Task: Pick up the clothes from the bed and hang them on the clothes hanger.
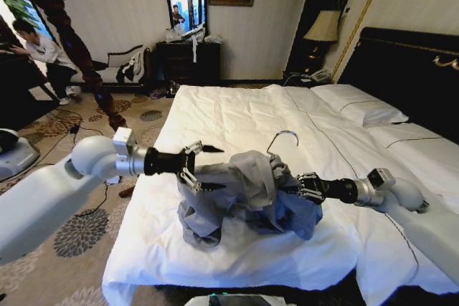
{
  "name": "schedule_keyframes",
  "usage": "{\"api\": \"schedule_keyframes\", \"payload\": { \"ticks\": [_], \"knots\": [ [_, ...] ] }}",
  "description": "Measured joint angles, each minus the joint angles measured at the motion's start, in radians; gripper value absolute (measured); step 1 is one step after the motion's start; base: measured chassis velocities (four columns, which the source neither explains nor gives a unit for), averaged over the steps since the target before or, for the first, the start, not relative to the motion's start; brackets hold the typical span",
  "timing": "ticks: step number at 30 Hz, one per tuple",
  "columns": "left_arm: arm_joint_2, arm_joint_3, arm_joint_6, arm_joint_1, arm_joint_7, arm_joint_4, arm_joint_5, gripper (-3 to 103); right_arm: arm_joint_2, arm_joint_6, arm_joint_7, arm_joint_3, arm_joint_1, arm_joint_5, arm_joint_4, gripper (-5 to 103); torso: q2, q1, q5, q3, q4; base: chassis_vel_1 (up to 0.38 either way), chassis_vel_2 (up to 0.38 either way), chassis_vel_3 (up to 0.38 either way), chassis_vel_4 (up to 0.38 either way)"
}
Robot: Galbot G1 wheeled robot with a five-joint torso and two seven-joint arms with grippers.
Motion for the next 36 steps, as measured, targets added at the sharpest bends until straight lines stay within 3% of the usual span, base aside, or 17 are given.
{"api": "schedule_keyframes", "payload": {
  "ticks": [12,14,15,16,20,24,27,29,32,33,36],
  "knots": [
    [-0.010,0.050,0.000,-0.021,0.080,0.038,0.116,96,-0.008,0.016,0.002,0.004,0.003,-0.051,0.019,16,0.000,0.000,-0.0002,0.000,0.0002,0.000,0.000,0.000,0.000],
    [-0.011,0.057,0.000,-0.026,0.090,0.044,0.129,91,-0.008,0.016,0.001,0.004,0.003,-0.054,0.021,16,0.000,0.000,-0.0002,0.000,0.0001,0.000,0.000,0.000,0.000],
    [-0.014,0.067,0.000,-0.029,0.104,0.052,0.146,81,-0.008,0.017,0.001,0.004,0.003,-0.057,0.023,16,0.000,0.000,-0.0002,0.000,0.0001,0.000,0.000,0.000,0.000],
    [-0.015,0.071,0.000,-0.029,0.112,0.056,0.155,81,-0.007,0.017,0.001,0.004,0.003,-0.059,0.024,16,0.000,0.000,-0.0002,0.000,0.0001,0.000,0.000,0.000,0.000],
    [-0.024,0.080,0.000,-0.031,0.137,0.070,0.183,64,-0.006,0.017,-0.001,0.004,0.003,-0.063,0.027,16,0.000,0.000,-0.0002,0.000,0.0002,0.000,0.000,0.000,0.000],
    [-0.039,0.091,0.001,-0.042,0.146,0.082,0.198,48,-0.009,0.017,-0.004,0.004,0.006,-0.070,0.029,16,0.000,0.000,-0.0002,0.000,0.0001,0.000,0.000,0.000,0.000],
    [-0.044,0.095,0.002,-0.045,0.147,0.086,0.207,43,-0.009,0.017,-0.008,0.004,0.008,-0.074,0.029,16,0.000,0.000,-0.0002,0.000,0.0002,0.000,0.000,0.000,0.000],
    [-0.053,0.099,0.003,-0.045,0.152,0.091,0.225,32,-0.009,0.017,-0.010,0.004,0.007,-0.076,0.029,16,0.000,0.000,-0.0002,0.000,0.0002,0.000,0.000,0.000,0.000],
    [-0.058,0.100,0.005,-0.045,0.153,0.093,0.236,26,-0.008,0.017,-0.013,0.004,0.007,-0.077,0.029,16,0.000,0.000,-0.0001,0.000,0.0002,0.000,0.000,0.000,0.000],
    [-0.064,0.103,0.006,-0.045,0.152,0.097,0.245,19,-0.008,0.017,-0.015,0.004,0.006,-0.077,0.028,16,0.000,0.000,-0.0002,0.000,0.0001,0.000,0.000,0.000,0.000],
    [-0.071,0.105,0.009,-0.045,0.152,0.100,0.249,19,-0.008,0.017,-0.016,0.004,0.005,-0.075,0.027,16,0.000,0.000,-0.0002,0.000,0.0001,0.000,0.000,0.000,0.000]
  ]
}}
